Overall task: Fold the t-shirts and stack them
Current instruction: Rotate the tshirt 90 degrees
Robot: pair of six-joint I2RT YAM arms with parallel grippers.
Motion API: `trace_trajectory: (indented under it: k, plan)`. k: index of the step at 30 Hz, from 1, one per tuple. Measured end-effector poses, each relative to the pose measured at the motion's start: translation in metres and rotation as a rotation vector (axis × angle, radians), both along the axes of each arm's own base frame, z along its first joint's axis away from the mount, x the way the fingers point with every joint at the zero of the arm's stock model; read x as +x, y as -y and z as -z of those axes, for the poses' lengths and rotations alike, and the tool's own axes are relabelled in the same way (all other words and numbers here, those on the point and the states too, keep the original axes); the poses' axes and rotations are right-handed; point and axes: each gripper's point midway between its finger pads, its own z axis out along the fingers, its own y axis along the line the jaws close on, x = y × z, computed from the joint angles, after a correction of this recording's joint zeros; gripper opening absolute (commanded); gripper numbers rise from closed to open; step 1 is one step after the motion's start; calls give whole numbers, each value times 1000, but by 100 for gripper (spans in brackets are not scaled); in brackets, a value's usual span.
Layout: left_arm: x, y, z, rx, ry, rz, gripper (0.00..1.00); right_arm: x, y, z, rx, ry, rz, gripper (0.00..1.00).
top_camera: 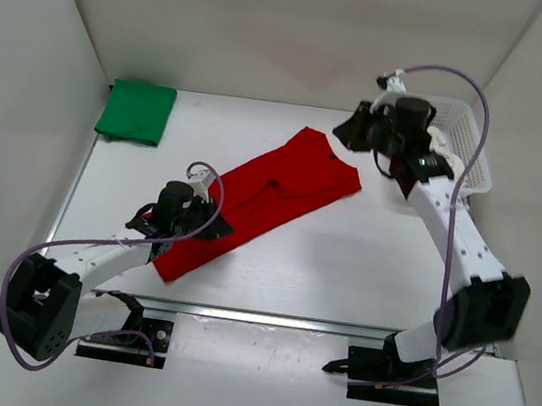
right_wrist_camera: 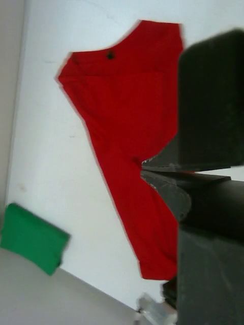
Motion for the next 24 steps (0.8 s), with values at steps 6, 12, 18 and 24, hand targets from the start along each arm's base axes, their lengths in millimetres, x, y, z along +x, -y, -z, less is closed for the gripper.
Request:
trace_trajectory:
  k: [6, 12, 18, 24]
  plan:
    - [-8, 11, 1, -6, -6, 45, 4, -50, 31, 103, 8, -126, 37, 0]
    - [-9, 16, 1, -13, -10, 64, 4, -111, 55, 259, -93, -535, 83, 0]
    - [-6, 21, 0, -23, -8, 75, 5, -79, 57, 267, -48, -508, 108, 0]
    - [-5, 21, -1, -29, -6, 70, 7, -1, 58, 274, 30, -505, 135, 0]
